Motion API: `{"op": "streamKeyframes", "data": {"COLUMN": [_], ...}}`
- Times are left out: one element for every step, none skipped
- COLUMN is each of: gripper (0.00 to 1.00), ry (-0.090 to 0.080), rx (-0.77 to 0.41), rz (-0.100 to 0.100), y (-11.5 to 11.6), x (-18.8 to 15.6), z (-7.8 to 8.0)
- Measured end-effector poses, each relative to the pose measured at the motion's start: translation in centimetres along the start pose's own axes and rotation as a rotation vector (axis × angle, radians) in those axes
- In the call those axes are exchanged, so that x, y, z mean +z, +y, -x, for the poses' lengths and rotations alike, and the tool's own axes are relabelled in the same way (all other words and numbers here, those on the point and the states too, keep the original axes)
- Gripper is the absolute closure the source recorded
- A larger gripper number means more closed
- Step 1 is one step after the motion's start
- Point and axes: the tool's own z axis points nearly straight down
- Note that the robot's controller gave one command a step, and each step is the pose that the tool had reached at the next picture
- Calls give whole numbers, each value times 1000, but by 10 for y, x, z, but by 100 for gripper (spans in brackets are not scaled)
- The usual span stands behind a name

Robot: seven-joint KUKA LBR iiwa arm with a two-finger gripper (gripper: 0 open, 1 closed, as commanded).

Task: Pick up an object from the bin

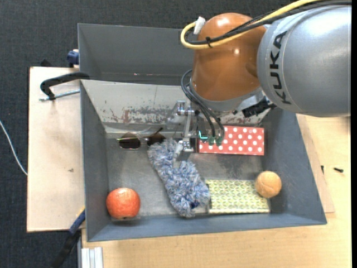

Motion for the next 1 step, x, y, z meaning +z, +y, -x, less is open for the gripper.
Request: {"op": "streamKeyframes", "data": {"gripper": [0], "ry": [-8], "rx": [2], "rz": [1], "y": [-1], "x": [-4], "z": [2]}}
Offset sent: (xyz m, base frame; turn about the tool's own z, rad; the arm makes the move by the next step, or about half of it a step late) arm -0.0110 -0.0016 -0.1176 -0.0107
